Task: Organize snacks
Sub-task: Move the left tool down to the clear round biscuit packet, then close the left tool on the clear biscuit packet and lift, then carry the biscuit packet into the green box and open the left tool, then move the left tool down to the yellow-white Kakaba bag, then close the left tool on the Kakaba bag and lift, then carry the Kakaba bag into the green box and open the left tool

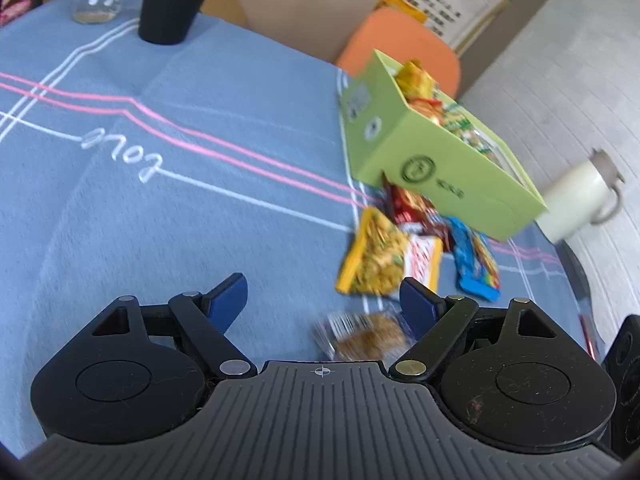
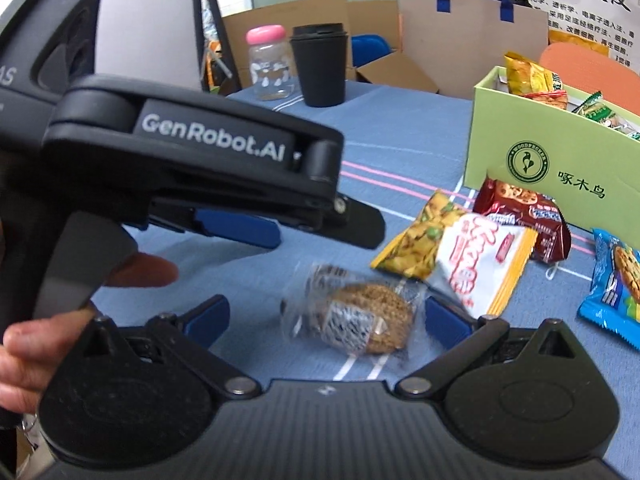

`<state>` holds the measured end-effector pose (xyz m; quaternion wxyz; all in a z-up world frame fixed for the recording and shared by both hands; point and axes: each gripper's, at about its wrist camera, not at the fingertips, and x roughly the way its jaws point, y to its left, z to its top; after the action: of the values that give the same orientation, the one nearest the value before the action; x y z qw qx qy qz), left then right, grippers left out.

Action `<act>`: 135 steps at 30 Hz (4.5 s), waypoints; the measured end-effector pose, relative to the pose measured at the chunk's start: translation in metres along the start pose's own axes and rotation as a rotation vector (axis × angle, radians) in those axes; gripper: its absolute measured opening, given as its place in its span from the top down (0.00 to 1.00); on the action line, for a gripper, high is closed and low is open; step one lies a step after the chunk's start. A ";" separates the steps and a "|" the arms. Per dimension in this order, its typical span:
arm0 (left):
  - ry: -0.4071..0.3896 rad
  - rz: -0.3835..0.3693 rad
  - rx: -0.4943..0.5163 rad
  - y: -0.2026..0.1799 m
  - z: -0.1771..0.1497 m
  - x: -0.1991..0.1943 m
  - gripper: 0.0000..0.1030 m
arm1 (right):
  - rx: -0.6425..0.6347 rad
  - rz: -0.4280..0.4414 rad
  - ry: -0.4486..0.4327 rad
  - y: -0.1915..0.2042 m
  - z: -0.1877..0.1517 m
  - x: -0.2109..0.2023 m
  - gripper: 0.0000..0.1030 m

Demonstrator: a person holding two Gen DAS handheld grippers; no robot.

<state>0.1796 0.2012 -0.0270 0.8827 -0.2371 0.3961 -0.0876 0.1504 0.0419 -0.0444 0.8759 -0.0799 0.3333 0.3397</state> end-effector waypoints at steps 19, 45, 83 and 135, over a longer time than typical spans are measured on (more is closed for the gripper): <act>0.048 0.042 0.151 -0.035 -0.026 -0.002 0.71 | -0.078 -0.042 -0.062 0.001 -0.012 -0.014 0.36; -0.127 -0.121 0.246 -0.176 0.161 0.103 0.38 | 0.053 -0.344 -0.337 -0.212 0.103 -0.061 0.15; -0.018 -0.059 -0.034 -0.028 0.029 0.021 0.30 | -0.022 -0.054 -0.070 -0.041 0.017 -0.016 0.01; -0.146 0.019 0.286 -0.226 0.180 0.149 0.44 | 0.064 -0.334 -0.347 -0.255 0.104 -0.060 0.09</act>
<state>0.4200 0.0161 0.0885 0.9347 -0.1112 0.3165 -0.1172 0.3374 -0.1458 0.0514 0.9661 -0.0467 0.1703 0.1881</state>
